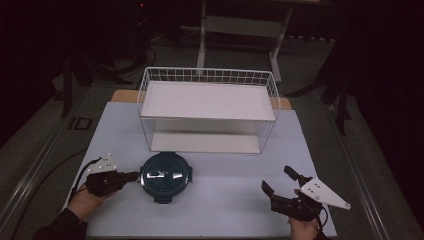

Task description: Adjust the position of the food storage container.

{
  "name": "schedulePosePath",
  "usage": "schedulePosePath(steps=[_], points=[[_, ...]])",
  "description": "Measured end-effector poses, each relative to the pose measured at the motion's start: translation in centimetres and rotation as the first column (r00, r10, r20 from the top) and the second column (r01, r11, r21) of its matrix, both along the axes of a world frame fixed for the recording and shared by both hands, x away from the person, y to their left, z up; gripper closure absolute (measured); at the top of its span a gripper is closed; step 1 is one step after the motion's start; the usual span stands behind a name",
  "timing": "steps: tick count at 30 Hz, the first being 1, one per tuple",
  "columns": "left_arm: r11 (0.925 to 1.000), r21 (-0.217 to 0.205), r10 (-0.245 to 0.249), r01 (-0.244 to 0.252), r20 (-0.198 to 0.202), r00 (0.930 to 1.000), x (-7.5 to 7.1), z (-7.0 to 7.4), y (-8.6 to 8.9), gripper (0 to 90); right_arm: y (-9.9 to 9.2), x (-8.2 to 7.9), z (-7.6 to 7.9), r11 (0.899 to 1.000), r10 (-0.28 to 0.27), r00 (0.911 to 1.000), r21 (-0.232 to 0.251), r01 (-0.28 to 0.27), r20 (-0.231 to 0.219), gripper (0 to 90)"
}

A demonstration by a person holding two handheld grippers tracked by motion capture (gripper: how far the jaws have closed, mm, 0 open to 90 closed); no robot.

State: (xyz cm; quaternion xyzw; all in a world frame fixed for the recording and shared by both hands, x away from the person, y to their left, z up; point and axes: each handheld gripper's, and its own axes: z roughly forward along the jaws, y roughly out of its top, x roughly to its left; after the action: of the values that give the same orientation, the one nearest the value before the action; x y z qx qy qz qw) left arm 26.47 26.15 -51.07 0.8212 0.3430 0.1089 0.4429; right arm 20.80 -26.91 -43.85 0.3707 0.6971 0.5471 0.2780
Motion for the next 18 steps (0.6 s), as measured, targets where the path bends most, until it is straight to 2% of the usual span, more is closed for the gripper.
schedulePosePath(steps=[1, 8, 10, 18], points=[[1.0000, 0.006, -0.006, 0.006, 0.002, 1.0000, 0.0, 0.0, -0.3, 89.9, 0.0, 0.0, 0.0, 1.000, -0.001, 1.0000, -0.004, 0.001, 0.001, 13.1], [0.9993, -0.019, -0.033, 0.032, -0.018, 0.9993, 0.8, 0.0, -1.7, 90.0, 0.0, 0.1, -0.1, 1.000, -0.007, 1.0000, -0.009, 0.007, 0.003, 13.1], [0.9994, -0.011, -0.034, 0.034, -0.012, 0.9993, 0.8, 0.0, -2.1, 90.0, -0.1, 0.1, -0.1, 1.000, -0.009, 1.0000, -0.005, 0.009, 0.004, 13.1], [0.9970, -0.032, -0.071, 0.070, -0.021, 0.9973, 1.4, -0.1, -4.0, 89.9, 0.0, 0.0, -0.1, 1.000, -0.006, 1.0000, -0.006, 0.006, 0.005, 13.0]])
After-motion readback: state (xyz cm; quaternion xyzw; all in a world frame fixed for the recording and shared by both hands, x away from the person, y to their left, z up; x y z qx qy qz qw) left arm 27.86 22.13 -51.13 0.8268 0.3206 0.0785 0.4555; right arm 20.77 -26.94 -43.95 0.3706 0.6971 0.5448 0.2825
